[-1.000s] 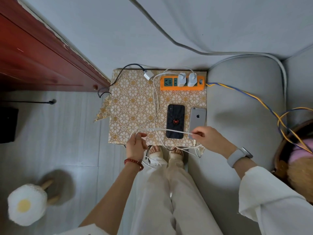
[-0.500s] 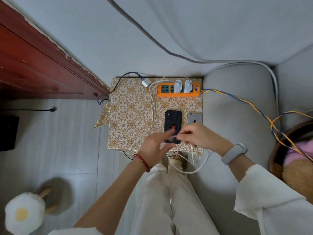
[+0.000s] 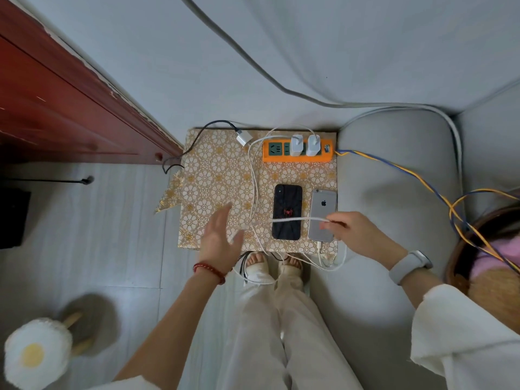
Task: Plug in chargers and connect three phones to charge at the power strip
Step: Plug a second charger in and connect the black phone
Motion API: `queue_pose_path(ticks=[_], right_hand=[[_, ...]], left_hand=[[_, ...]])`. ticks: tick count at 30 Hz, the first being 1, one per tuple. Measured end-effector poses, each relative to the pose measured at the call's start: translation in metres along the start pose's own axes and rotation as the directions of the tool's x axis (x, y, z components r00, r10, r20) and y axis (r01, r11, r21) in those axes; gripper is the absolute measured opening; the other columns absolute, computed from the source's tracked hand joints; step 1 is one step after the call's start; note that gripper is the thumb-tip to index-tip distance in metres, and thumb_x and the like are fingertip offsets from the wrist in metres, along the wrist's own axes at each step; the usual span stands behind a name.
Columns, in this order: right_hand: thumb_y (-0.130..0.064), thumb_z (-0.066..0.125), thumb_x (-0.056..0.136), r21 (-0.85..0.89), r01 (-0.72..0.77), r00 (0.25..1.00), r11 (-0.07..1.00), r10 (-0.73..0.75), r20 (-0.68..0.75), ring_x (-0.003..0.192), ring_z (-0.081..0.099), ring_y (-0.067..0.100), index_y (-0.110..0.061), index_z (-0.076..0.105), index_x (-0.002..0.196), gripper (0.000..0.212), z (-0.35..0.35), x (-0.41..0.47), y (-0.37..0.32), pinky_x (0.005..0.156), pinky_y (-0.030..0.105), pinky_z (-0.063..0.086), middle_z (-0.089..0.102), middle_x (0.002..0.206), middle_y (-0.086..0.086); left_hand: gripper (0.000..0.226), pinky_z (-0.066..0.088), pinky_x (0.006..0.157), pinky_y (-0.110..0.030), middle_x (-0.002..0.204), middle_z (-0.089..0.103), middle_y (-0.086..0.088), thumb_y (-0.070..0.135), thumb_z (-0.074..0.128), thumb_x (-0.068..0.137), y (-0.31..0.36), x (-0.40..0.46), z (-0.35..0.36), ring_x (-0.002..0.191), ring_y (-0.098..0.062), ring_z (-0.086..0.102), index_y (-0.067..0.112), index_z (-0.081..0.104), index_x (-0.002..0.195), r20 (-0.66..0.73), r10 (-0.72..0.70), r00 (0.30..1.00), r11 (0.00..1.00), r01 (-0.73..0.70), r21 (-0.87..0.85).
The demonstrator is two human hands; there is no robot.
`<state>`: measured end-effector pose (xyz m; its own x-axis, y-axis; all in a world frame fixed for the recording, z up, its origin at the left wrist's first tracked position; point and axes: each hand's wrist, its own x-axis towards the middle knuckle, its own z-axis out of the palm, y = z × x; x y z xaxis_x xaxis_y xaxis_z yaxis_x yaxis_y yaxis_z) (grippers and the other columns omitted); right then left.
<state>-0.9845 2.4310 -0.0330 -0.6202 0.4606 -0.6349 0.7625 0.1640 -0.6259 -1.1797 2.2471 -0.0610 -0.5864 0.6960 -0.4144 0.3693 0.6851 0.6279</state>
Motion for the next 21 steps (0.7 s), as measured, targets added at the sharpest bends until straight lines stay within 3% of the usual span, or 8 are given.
queue_pose_path(ticks=[2,4,6,8,10,13,17,21], right_hand=[[-0.018,0.049,0.092,0.016,0.076,0.995,0.997,-0.077,0.064,0.047,0.038,0.006,-0.017,0.066,0.083,0.019,0.01,0.002,-0.014,0.042,0.014,0.029,0.049,0.056,-0.004],[-0.017,0.053,0.09,0.025,0.13,0.991,0.991,-0.13,0.024,0.046,0.04,0.003,-0.013,0.069,0.091,0.017,0.019,0.005,-0.025,0.044,0.01,0.033,0.051,0.058,-0.011],[-0.014,0.056,0.088,-0.004,0.164,0.979,0.986,-0.163,-0.119,0.056,0.046,0.003,-0.01,0.069,0.093,0.015,0.022,0.007,-0.03,0.052,0.009,0.036,0.054,0.067,-0.012],[-0.012,0.057,0.086,-0.06,0.165,0.954,0.985,-0.174,-0.243,0.059,0.049,0.005,-0.009,0.068,0.091,0.013,0.02,0.008,-0.024,0.056,0.013,0.037,0.058,0.072,-0.005],[-0.01,0.054,0.087,-0.128,0.09,0.942,0.988,-0.126,-0.311,0.057,0.05,0.014,-0.006,0.067,0.089,0.013,0.018,0.009,-0.009,0.055,0.025,0.04,0.059,0.072,0.002],[-0.014,0.051,0.088,-0.09,-0.129,0.895,0.987,0.077,-0.44,0.074,0.055,0.033,-0.002,0.066,0.086,0.018,0.012,0.01,0.017,0.066,0.035,0.043,0.061,0.076,0.013],[-0.026,0.049,0.09,0.011,-0.276,0.698,0.961,0.208,-0.685,0.1,0.049,0.042,0.005,0.066,0.089,0.035,0.007,0.01,0.033,0.091,0.043,0.037,0.062,0.091,0.03],[-0.038,0.03,0.095,0.205,-0.402,0.72,0.892,0.446,-0.532,0.106,0.046,0.04,-0.001,0.058,0.093,0.047,0.003,0.017,0.029,0.09,0.042,0.037,0.059,0.103,0.025]], left_hand=[[0.064,0.022,0.113,-0.045,0.147,0.031,-0.005,0.029,0.053,0.086,0.014,0.001,0.012,0.135,-0.02,0.027,0.02,0.022,0.141,0.132,0.173,0.976,0.974,-0.189,0.126],[0.053,0.025,0.112,-0.044,0.138,0.046,-0.002,0.031,0.048,0.089,0.029,0.001,0.024,0.127,-0.018,0.039,0.022,0.03,0.138,0.255,0.242,0.936,0.95,-0.282,0.136],[0.028,0.049,0.086,-0.038,0.099,0.069,-0.004,0.023,0.044,0.092,0.041,0.001,0.029,0.083,-0.018,0.06,0.017,0.054,0.118,0.319,0.259,0.912,0.962,-0.274,0.002],[0.022,0.046,0.054,-0.029,0.067,0.062,0.005,0.017,0.041,0.094,0.045,-0.002,0.029,0.055,-0.016,0.053,0.011,0.061,0.098,0.259,0.26,0.93,0.966,-0.245,-0.087],[0.021,0.034,0.044,-0.016,0.062,0.05,0.012,0.012,0.041,0.093,0.04,-0.003,0.027,0.047,-0.006,0.043,0.007,0.061,0.091,0.101,0.251,0.963,0.966,-0.243,-0.087],[0.02,0.028,0.042,-0.014,0.068,0.053,0.002,0.007,0.041,0.092,0.022,-0.004,0.023,0.046,-0.004,0.039,0.004,0.06,0.086,-0.073,0.11,0.991,0.99,-0.116,-0.078],[0.022,0.035,0.057,-0.025,0.091,0.065,-0.014,0.003,0.037,0.092,-0.01,-0.001,0.017,0.071,-0.018,0.05,0.001,0.058,0.088,-0.223,-0.163,0.961,0.986,0.15,-0.076],[0.023,0.038,0.062,-0.028,0.095,0.065,-0.014,0.008,0.035,0.093,-0.026,0.002,0.019,0.08,-0.025,0.057,0.005,0.058,0.089,-0.091,-0.239,0.967,0.971,0.238,-0.012]])
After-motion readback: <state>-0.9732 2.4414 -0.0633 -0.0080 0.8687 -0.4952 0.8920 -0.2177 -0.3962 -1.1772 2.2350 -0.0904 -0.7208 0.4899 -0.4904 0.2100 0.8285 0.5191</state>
